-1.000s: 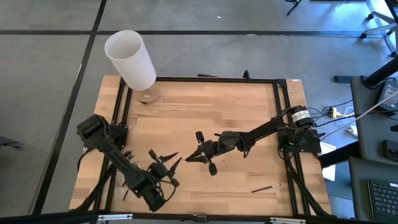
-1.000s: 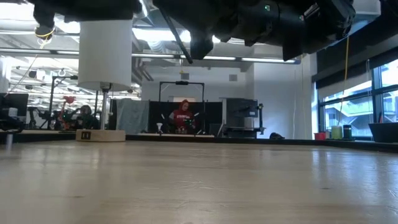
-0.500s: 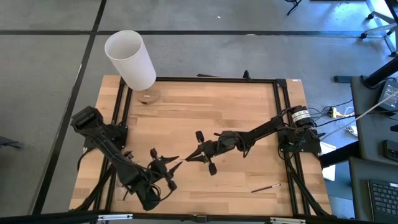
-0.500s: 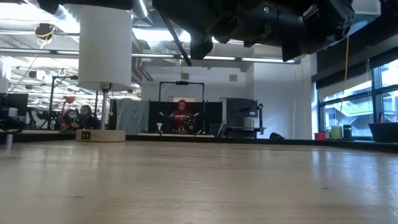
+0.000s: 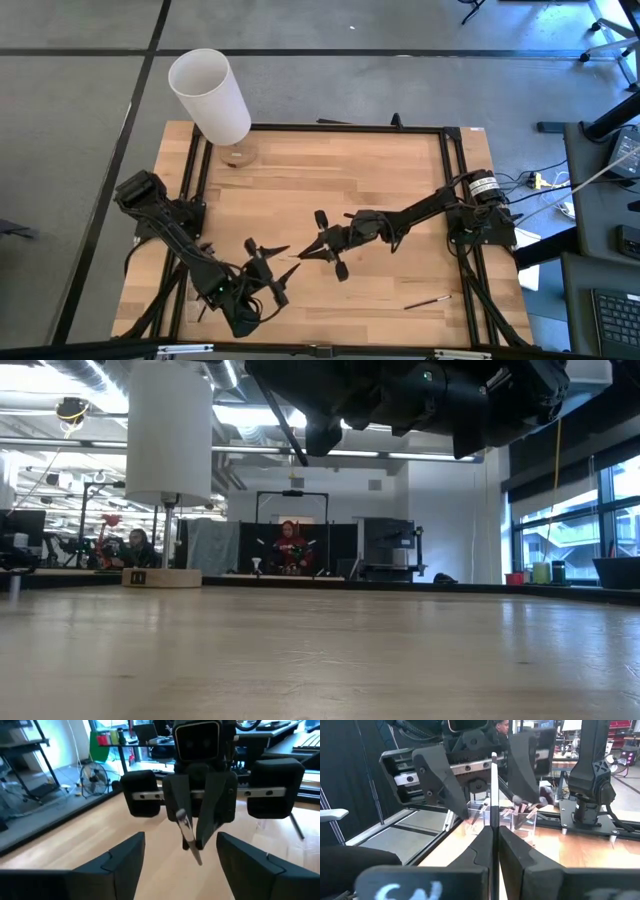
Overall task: Pick & Place Makeup Supplies
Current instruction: Put the top makeup brush into the transparent organizer
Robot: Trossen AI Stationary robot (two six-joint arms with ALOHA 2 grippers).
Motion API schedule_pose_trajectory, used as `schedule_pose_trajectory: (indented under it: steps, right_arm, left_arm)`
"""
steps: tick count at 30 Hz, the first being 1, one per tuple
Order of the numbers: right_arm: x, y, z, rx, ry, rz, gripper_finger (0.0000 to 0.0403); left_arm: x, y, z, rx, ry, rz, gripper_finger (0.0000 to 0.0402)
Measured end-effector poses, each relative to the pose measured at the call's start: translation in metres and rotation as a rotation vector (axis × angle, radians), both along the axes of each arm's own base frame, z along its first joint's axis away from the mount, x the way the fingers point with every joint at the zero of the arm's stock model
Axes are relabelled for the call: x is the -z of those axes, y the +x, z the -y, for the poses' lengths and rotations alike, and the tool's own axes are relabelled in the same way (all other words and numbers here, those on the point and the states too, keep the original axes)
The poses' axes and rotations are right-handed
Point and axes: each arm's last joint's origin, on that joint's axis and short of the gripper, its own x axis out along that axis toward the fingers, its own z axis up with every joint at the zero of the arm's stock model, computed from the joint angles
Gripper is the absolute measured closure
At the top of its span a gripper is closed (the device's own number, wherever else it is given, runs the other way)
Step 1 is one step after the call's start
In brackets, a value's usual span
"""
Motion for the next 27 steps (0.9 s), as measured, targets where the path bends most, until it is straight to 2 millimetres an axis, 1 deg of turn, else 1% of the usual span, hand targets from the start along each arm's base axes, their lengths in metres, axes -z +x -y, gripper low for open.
schedule_pose_trajectory:
  steps: [3,11,19,25,27]
  right_arm:
    - [0.0006,0.0,0.0,0.0,-0.001,-0.007,0.0377]
    - [0.0009,0.0,0.0,0.0,-0.002,-0.009,0.0377]
    - [0.001,0.0001,0.0001,0.0,-0.002,-0.01,0.0377]
    - [0.0015,0.0001,0.0001,0.001,-0.006,-0.014,0.0377]
    - [0.0016,0.0002,0.0001,0.001,0.004,-0.02,0.0377]
  left_arm:
    - [-0.0002,0.0003,0.0004,0.007,0.01,-0.011,0.0177]
    - [-0.001,0.0052,-0.0028,0.0,-0.014,-0.003,0.0263]
    - [-0.0001,0.0091,-0.0058,0.018,-0.049,-0.025,0.0324]
    - [-0.0024,0.0086,-0.0056,0.051,-0.057,-0.052,0.0386]
    - [-0.006,0.0085,-0.0072,0.069,-0.079,-0.06,0.039]
